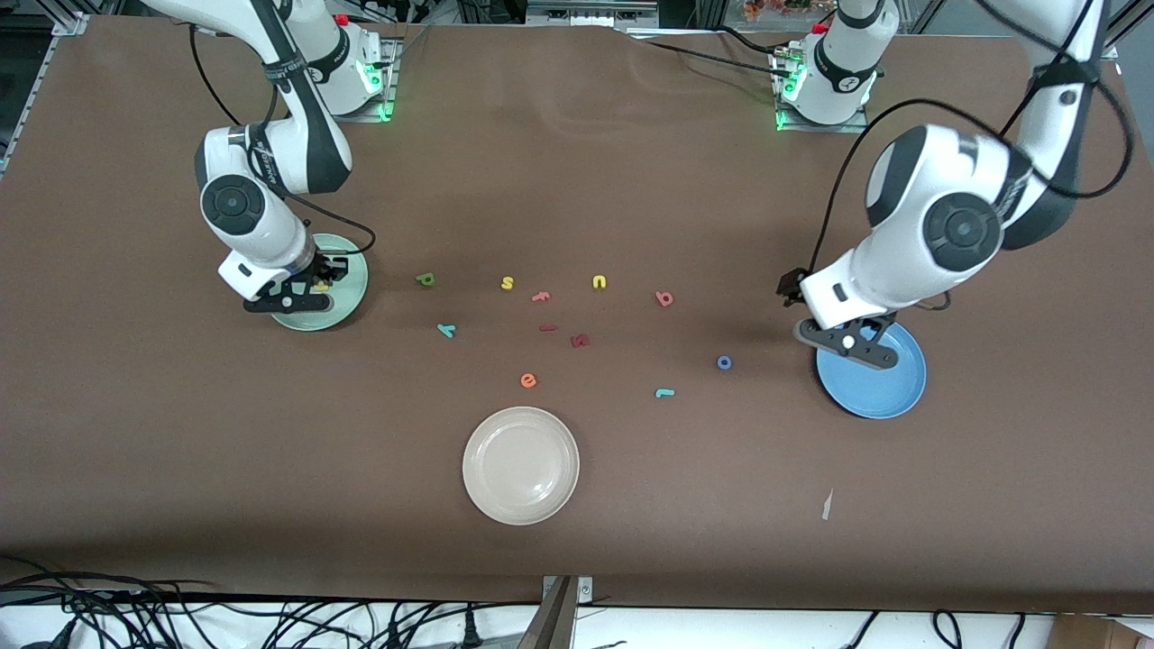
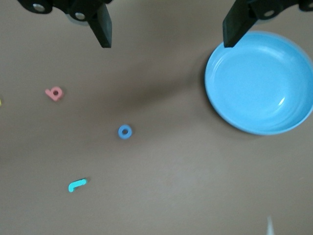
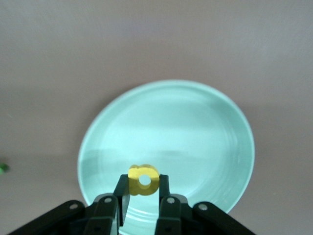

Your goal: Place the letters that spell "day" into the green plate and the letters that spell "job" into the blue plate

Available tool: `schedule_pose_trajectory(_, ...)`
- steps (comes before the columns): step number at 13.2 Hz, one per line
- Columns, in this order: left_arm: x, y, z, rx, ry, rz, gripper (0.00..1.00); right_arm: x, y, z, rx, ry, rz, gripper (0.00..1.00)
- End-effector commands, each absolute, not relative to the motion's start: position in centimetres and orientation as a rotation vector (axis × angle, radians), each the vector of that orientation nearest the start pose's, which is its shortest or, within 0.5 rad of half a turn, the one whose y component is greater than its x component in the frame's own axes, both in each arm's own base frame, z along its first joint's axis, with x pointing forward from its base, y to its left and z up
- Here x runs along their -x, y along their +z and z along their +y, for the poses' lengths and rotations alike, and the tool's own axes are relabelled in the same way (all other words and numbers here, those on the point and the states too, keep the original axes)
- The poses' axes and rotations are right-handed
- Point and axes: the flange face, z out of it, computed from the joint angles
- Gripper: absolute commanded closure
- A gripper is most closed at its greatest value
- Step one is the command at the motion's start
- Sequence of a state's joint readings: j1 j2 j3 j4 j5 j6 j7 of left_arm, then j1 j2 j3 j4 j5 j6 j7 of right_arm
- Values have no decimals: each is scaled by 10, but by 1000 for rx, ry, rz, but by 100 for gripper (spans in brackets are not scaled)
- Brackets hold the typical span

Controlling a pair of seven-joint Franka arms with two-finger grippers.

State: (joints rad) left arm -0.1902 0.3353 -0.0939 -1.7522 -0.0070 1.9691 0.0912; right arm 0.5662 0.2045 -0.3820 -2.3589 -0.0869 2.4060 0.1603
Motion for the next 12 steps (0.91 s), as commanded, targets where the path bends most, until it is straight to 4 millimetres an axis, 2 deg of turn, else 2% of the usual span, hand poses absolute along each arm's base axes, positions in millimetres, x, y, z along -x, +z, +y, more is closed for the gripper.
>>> schedule_pose_trajectory(1,-615,327,-191,3115,120,634,0,-448,209,78,3258,134,-181,81)
schedule_pose_trajectory(2,-614,312,-198,3118,48,651,0,-444,202,73,3261,132,-172,75)
schedule_pose_trajectory(4,-610,282,-214,3126,45,642,0,-444,202,70,3264,138,-139,1)
schedule_pose_trajectory(6,-611,264,-216,3148,34,547,0,-447,209,72,3260,122,-135,1)
schedule_pose_trajectory(7,-608,252,-228,3149,31,547,0,-449,216,72,3255,130,-127,1)
schedule_pose_trajectory(9,-606,230,-238,3154,21,539,0,-459,235,83,3249,114,-93,1)
schedule_pose_trajectory(11,-602,210,-250,3161,2,523,0,-473,250,119,3247,53,-34,1)
schedule_pose_trajectory(12,-602,202,-251,3163,-7,524,0,-479,253,129,3246,27,17,1)
